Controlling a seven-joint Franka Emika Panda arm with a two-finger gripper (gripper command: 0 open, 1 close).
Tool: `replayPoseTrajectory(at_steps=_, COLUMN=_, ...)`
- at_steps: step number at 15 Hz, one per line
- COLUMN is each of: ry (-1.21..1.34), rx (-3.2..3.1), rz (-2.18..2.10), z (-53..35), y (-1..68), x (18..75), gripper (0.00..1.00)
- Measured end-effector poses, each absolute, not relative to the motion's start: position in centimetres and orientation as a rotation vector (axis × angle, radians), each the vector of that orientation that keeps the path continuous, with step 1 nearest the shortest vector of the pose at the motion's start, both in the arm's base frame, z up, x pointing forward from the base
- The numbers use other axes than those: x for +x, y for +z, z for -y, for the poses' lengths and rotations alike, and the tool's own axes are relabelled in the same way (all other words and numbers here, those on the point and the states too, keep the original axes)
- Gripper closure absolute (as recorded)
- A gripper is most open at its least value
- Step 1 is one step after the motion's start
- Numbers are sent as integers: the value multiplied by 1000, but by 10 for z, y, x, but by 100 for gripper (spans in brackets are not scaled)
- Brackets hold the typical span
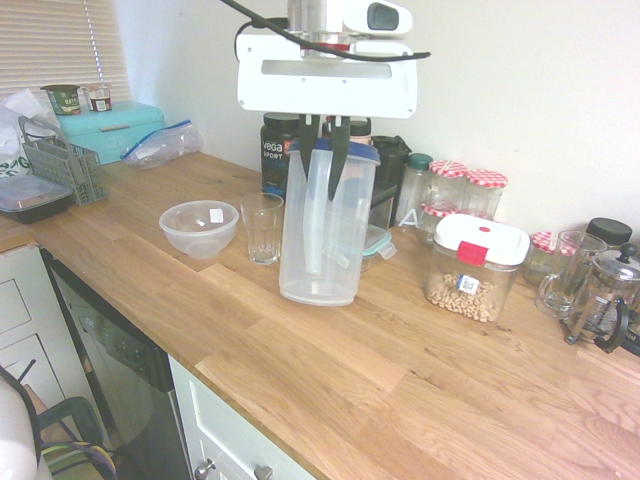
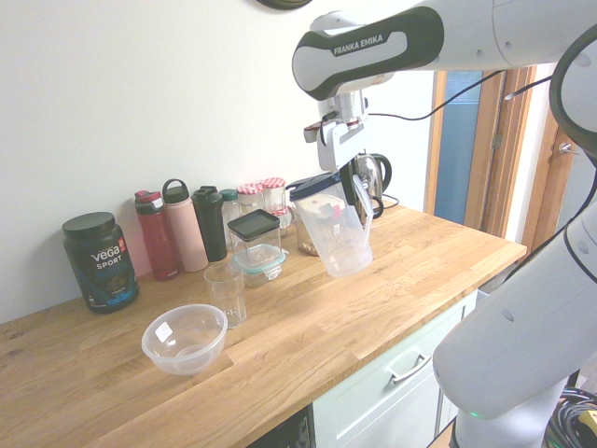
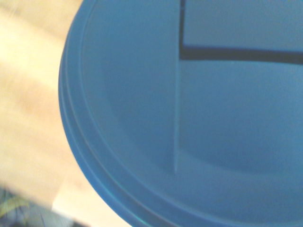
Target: Pour me some water
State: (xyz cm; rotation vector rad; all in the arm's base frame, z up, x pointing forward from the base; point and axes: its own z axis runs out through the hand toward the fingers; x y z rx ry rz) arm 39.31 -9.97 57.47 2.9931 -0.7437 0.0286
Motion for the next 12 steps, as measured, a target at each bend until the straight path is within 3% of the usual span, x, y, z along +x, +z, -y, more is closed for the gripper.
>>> replayPoseTrajectory(at_steps=12, ry=633, rx=2729, rz=1533, z=156, y=468, x=376, gripper=100)
